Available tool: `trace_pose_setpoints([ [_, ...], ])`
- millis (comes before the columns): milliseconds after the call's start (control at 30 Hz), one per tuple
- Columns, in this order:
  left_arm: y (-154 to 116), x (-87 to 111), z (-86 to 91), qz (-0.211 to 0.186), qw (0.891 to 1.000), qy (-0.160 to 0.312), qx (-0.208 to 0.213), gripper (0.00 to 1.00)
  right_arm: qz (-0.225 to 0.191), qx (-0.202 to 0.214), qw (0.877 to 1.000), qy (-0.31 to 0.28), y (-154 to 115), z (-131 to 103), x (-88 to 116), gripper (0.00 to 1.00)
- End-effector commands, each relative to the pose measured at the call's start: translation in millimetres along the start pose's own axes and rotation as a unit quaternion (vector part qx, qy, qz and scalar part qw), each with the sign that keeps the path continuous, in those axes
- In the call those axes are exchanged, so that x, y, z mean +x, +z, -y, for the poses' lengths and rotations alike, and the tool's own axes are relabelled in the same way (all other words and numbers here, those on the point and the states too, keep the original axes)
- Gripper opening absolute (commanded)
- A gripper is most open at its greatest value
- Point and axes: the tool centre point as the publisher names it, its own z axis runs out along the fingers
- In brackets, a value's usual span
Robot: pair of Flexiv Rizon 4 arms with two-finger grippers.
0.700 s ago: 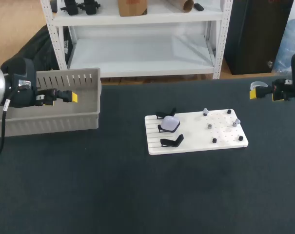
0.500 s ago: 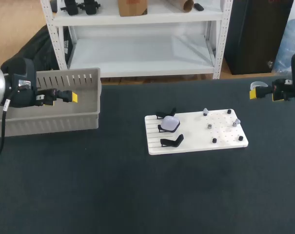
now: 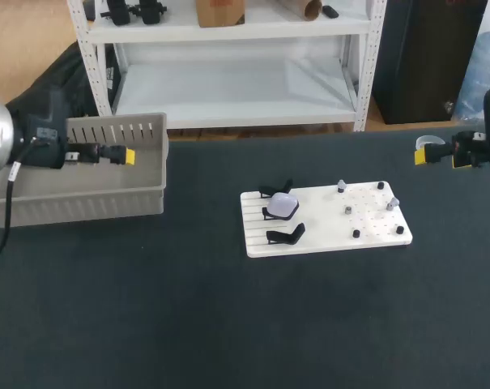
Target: Pick up each earbud case from the left stands, insert the matching earbuds, close the lid, and place the case in the box.
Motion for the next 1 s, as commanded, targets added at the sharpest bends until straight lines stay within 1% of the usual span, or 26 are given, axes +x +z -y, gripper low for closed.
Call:
trace_pose_setpoints([
  [33,2.0,-3.7,-6.1,0.076,0.966,0.214,0.122,1.00,-0.001,0.000,1.000,0.000,0.0,0.1,-0.2,1.00],
  [67,1.1,-4.7,-6.0,0.096,0.955,0.245,0.139,1.00,-0.001,0.000,1.000,0.000,0.0,0.1,-0.2,1.00],
  [100,0.7,-5.2,-4.4,0.102,0.939,0.290,0.153,1.00,-0.001,0.000,1.000,0.000,0.0,0.1,-0.2,1.00],
  [133,-0.5,-4.2,-1.6,0.121,0.920,0.330,0.172,1.00,-0.001,0.000,1.000,0.000,0.0,0.1,-0.2,1.00],
  [167,-1.5,-4.4,-0.5,0.130,0.907,0.348,0.200,1.00,-0.001,0.000,1.000,0.000,0.0,0.1,-0.2,1.00],
  [200,-3.8,-4.2,2.8,0.142,0.883,0.385,0.228,1.00,-0.001,0.000,1.000,0.000,0.0,0.1,-0.2,1.00],
  [233,-5.5,-4.7,5.4,0.144,0.870,0.402,0.248,1.00,-0.001,0.000,1.000,0.000,0.0,0.1,-0.2,1.00],
  [267,-7.6,-5.8,9.2,0.140,0.849,0.432,0.269,1.00,-0.001,0.000,1.000,0.000,0.0,0.1,-0.2,1.00],
  [300,-9.9,-7.0,13.7,0.139,0.836,0.452,0.280,1.00,-0.001,0.000,1.000,0.000,0.0,0.1,-0.2,1.00],
  [333,-12.0,-8.6,18.1,0.140,0.816,0.474,0.301,1.00,-0.001,0.000,1.000,0.000,0.0,0.1,-0.2,1.00],
  [367,-14.3,-9.1,22.3,0.137,0.799,0.495,0.313,1.00,-0.001,0.000,1.000,0.000,0.0,0.1,-0.2,1.00],
  [433,-14.7,-11.0,30.6,0.114,0.774,0.528,0.330,1.00,-0.001,0.000,1.000,0.000,0.0,0.1,-0.2,1.00],
  [467,-14.8,-11.3,35.1,0.104,0.767,0.539,0.333,1.00,-0.001,0.000,1.000,0.000,0.0,0.1,-0.2,1.00],
  [500,-14.6,-12.3,40.3,0.093,0.766,0.545,0.329,1.00,-0.001,0.000,1.000,0.000,0.0,0.1,-0.2,1.00],
  [1000,-14.6,-12.3,40.3,0.093,0.766,0.545,0.329,1.00,-0.001,0.000,1.000,0.000,0.0,0.1,-0.2,1.00],
])
